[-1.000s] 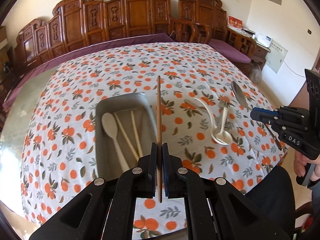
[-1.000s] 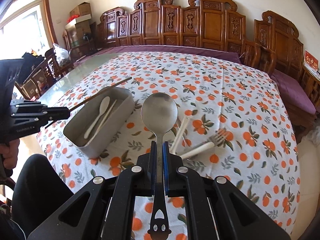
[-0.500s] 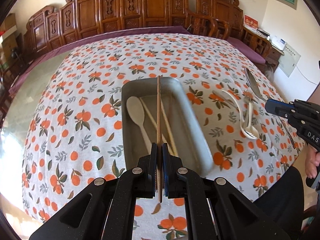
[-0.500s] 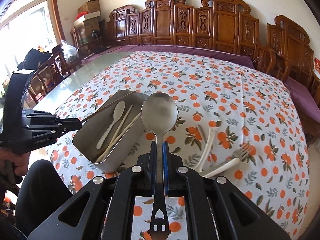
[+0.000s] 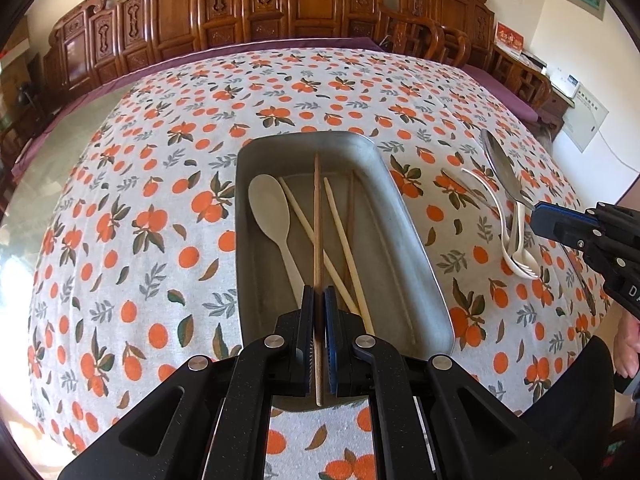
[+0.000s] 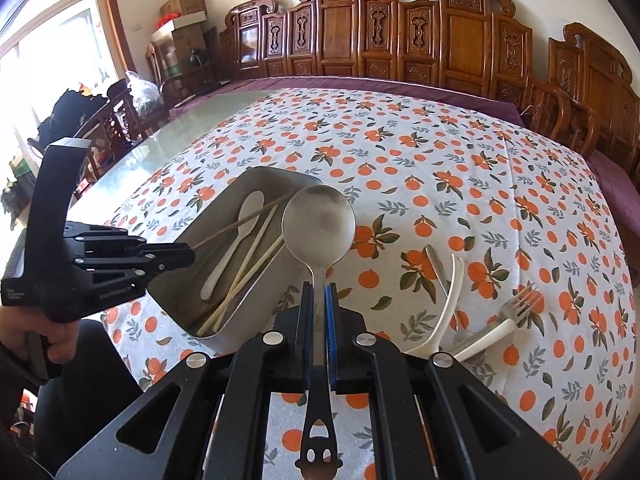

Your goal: Organize utensils

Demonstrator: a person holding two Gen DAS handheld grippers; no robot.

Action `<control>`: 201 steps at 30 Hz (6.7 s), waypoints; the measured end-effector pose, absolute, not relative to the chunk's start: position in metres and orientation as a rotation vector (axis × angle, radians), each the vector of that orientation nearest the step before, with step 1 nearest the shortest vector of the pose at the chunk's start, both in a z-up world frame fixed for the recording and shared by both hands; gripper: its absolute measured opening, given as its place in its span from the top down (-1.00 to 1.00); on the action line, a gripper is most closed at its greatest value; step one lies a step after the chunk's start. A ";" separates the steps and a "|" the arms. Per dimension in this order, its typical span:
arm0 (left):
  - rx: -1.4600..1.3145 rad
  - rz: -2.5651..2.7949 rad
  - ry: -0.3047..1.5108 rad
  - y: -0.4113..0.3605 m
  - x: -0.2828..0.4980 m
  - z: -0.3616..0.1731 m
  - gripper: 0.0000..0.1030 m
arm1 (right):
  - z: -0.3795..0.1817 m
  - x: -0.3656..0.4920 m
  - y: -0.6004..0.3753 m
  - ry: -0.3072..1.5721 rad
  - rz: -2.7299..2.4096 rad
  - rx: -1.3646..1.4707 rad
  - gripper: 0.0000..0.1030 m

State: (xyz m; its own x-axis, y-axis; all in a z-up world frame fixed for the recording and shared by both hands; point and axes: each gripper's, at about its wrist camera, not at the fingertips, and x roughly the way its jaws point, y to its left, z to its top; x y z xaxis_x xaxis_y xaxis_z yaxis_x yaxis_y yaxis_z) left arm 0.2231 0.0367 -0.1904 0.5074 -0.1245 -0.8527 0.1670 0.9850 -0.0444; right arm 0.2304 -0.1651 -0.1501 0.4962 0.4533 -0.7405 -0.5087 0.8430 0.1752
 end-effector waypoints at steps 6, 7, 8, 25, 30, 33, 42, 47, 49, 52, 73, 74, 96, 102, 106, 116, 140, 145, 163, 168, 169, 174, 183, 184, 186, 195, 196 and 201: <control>0.039 -0.181 1.034 0.035 0.228 -0.194 0.92 | -0.149 0.232 -0.158 0.875 0.592 -0.066 0.86; 0.038 -0.181 1.027 0.035 0.227 -0.192 0.92 | -0.148 0.232 -0.156 0.875 0.594 -0.065 0.86; 0.035 -0.182 1.025 0.035 0.227 -0.191 0.92 | -0.147 0.233 -0.154 0.874 0.596 -0.064 0.86; -0.011 -0.136 0.934 0.078 0.203 -0.144 0.79 | -0.141 0.243 -0.098 0.865 0.661 -0.044 0.86; -0.010 -0.109 0.916 0.092 0.199 -0.136 0.79 | -0.145 0.249 -0.079 0.881 0.667 -0.035 0.86; -0.014 -0.100 0.907 0.098 0.196 -0.133 0.79 | -0.148 0.254 -0.069 0.897 0.667 -0.018 0.86; -0.022 -0.079 0.902 0.112 0.187 -0.132 0.79 | -0.168 0.267 -0.040 0.953 0.633 -0.052 0.86; -0.024 -0.066 0.899 0.121 0.183 -0.131 0.79 | -0.187 0.274 -0.028 0.992 0.594 -0.085 0.86; -0.029 -0.062 0.899 0.124 0.182 -0.132 0.78 | -0.193 0.276 -0.023 1.005 0.580 -0.098 0.86; -0.034 -0.057 0.901 0.129 0.180 -0.134 0.78 | -0.202 0.279 -0.020 1.033 0.579 -0.074 0.86; -0.021 -0.063 0.903 0.119 0.177 -0.138 0.76 | -0.182 0.271 -0.053 0.957 0.626 0.004 0.84; -0.019 -0.067 0.902 0.115 0.178 -0.138 0.75 | -0.177 0.267 -0.060 0.942 0.626 -0.002 0.84; 0.014 -0.212 0.894 0.008 0.190 -0.149 -0.32 | -0.184 0.253 -0.264 0.867 0.327 0.015 0.57; 0.027 -0.234 0.905 -0.011 0.188 -0.154 -0.32 | -0.211 0.252 -0.264 0.909 0.316 0.046 0.22; 0.031 -0.243 0.906 -0.019 0.186 -0.156 -0.33 | -0.222 0.250 -0.262 0.939 0.322 0.080 0.16; 0.037 -0.261 0.927 -0.034 0.183 -0.166 -0.32 | -0.242 0.254 -0.261 1.012 0.342 0.170 0.21; 0.081 -0.263 0.931 -0.054 0.184 -0.165 -0.33 | -0.222 0.250 -0.275 0.953 0.374 0.208 0.99; 0.095 -0.272 0.936 -0.062 0.186 -0.168 -0.33 | -0.224 0.253 -0.272 0.942 0.356 0.152 0.92; 0.094 -0.273 0.942 -0.064 0.184 -0.170 -0.33 | -0.240 0.258 -0.258 0.992 0.328 0.038 0.86; 0.098 -0.275 0.941 -0.066 0.186 -0.169 -0.33 | -0.238 0.258 -0.265 0.990 0.332 0.055 0.87; 0.098 -0.277 0.940 -0.067 0.186 -0.169 -0.33 | -0.235 0.258 -0.267 0.984 0.333 0.059 0.87; 0.104 -0.288 0.945 -0.076 0.195 -0.170 -0.33 | -0.224 0.256 -0.281 0.948 0.316 0.079 0.87; 0.113 -0.313 0.977 -0.106 0.232 -0.183 -0.33 | -0.215 0.263 -0.307 0.913 0.269 0.117 0.87; 0.112 -0.314 0.982 -0.109 0.236 -0.185 -0.33 | -0.215 0.264 -0.309 0.909 0.268 0.124 0.87; 0.108 -0.317 0.996 -0.115 0.245 -0.191 -0.33 | -0.214 0.265 -0.312 0.902 0.268 0.134 0.87; 0.070 -0.332 1.095 -0.129 0.280 -0.226 0.07 | -0.213 0.269 -0.311 0.899 0.285 0.145 0.87; 0.054 -0.340 1.118 -0.129 0.283 -0.232 0.17 | -0.213 0.270 -0.310 0.900 0.287 0.144 0.87; 0.001 -0.366 1.161 -0.129 0.286 -0.244 0.51 | -0.212 0.271 -0.306 0.897 0.303 0.143 0.87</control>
State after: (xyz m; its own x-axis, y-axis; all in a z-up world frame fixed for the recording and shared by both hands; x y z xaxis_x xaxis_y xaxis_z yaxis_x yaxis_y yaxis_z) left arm 0.2863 -0.1293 -0.2439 0.3459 -0.2815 -0.8950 0.2822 0.9410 -0.1869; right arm 0.2707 -0.3063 -0.2123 0.5849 0.3177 -0.7463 -0.1991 0.9482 0.2476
